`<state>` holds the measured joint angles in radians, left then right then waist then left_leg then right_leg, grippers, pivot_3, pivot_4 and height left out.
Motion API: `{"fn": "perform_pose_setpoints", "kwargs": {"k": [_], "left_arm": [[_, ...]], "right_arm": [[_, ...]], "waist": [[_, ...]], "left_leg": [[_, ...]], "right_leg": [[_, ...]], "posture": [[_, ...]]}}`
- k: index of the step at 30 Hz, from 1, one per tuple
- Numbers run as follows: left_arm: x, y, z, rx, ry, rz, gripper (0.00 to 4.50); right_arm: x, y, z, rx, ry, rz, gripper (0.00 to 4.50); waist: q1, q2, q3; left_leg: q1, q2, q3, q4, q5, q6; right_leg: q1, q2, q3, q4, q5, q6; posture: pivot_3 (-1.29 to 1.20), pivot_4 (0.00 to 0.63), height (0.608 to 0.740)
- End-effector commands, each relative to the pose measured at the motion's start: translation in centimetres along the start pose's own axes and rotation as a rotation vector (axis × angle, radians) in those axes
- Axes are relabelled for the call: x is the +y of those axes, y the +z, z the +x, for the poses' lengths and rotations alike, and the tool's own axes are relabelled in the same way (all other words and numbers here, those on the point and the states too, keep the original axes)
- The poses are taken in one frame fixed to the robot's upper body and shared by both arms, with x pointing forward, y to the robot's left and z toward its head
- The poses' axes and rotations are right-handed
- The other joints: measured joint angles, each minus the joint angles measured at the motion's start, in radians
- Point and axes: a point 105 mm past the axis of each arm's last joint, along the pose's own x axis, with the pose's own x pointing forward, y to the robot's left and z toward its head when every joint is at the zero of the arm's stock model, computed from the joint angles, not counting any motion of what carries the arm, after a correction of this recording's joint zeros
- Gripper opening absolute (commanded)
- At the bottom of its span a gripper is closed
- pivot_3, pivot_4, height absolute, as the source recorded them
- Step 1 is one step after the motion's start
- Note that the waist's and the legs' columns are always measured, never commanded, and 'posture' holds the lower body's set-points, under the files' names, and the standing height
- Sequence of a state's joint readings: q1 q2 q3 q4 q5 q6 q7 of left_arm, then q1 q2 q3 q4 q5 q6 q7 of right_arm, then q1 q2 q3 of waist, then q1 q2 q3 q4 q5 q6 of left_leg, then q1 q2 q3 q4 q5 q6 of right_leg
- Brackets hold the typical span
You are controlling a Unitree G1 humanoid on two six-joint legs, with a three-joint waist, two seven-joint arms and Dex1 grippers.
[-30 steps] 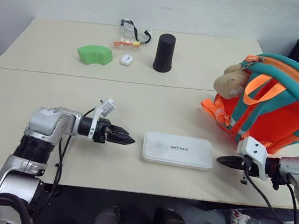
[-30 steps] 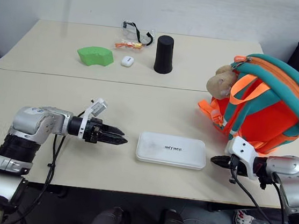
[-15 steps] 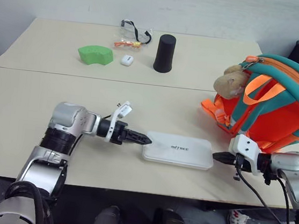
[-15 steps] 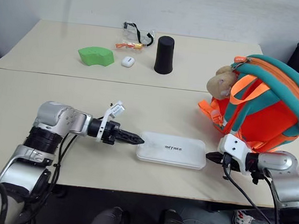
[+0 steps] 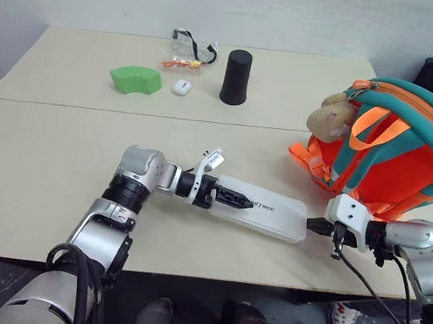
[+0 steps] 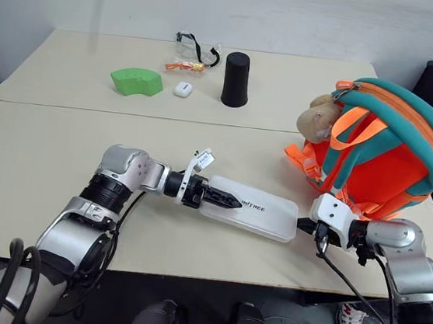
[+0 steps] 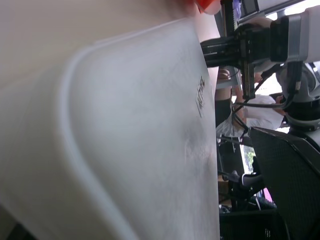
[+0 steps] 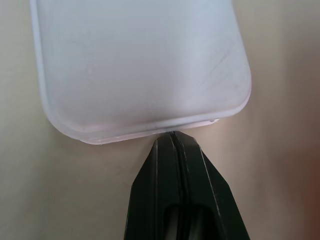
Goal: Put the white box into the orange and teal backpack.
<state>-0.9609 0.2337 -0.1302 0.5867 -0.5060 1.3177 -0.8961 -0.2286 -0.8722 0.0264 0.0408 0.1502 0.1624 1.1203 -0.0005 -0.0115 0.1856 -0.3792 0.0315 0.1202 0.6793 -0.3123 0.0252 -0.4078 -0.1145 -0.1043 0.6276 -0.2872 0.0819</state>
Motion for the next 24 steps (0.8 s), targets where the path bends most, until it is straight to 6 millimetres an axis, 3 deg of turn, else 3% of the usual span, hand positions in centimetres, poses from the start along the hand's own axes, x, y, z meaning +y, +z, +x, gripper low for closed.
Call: {"fn": "perform_pose_setpoints", "kwargs": {"k": [1, 9, 13, 16, 19, 24], "left_arm": [[-0.5, 0.7, 0.3, -0.02, -0.021, 0.022, 3.63], [-2.0, 1.9, -0.9, -0.094, -0.098, 0.051, 1.3], [-2.3, 2.1, -2.5, -0.135, -0.109, 0.097, 1.22], [-2.9, 2.2, -5.3, -0.198, -0.117, 0.187, 1.22], [-4.4, 1.3, -9.2, -0.22, -0.112, 0.341, 1.22], [-6.4, -0.4, -12.6, -0.271, -0.108, 0.508, 1.22]], "right_arm": [[1.7, 0.2, 1.0, -0.024, 0.054, 0.014, 0.0], [2.8, 0.4, 0.7, -0.082, 0.008, 0.089, 0.0], [3.5, 1.3, -0.1, -0.129, -0.035, 0.127, 0.0], [3.8, 2.3, -2.5, -0.184, -0.127, 0.206, 0.0], [3.7, 3.0, -6.8, -0.263, -0.251, 0.373, 0.53], [1.9, 3.6, -10.9, -0.398, -0.439, 0.553, 2.21]], "waist": [[0.0, 0.0, 0.0], [0.0, -0.002, 0.0], [-0.002, -0.002, 0.001], [-0.001, -0.002, 0.001], [-0.002, -0.001, 0.001], [0.003, -0.002, 0.001]], "left_leg": [[0.0, 0.0, 0.0, 0.0, 0.0, 0.0], [0.0, 0.001, 0.0, 0.0, -0.001, -0.001], [0.0, 0.001, 0.0, -0.001, -0.001, -0.002], [0.0, 0.002, 0.0, -0.002, -0.001, -0.002], [-0.004, 0.002, 0.0, -0.004, -0.001, -0.003], [-0.005, 0.002, -0.003, -0.003, -0.004, -0.002]], "right_leg": [[0.0, 0.0, 0.0, 0.0, 0.0, 0.0], [0.0, 0.0, 0.0, 0.0, 0.0, 0.0], [-0.001, 0.001, 0.0, 0.0, 0.0, -0.001], [-0.002, 0.001, 0.001, 0.0, -0.001, -0.001], [-0.006, 0.001, 0.001, 0.0, -0.001, -0.002], [-0.004, -0.001, 0.0, -0.002, -0.001, -0.002]], "posture": [[0.0, 0.15, 0.74], [0.0, 0.15, 0.74], [0.0, 0.15, 0.74], [0.0, 0.15, 0.74], [0.0, 0.15, 0.74], [0.0, 0.15, 0.74]]}}
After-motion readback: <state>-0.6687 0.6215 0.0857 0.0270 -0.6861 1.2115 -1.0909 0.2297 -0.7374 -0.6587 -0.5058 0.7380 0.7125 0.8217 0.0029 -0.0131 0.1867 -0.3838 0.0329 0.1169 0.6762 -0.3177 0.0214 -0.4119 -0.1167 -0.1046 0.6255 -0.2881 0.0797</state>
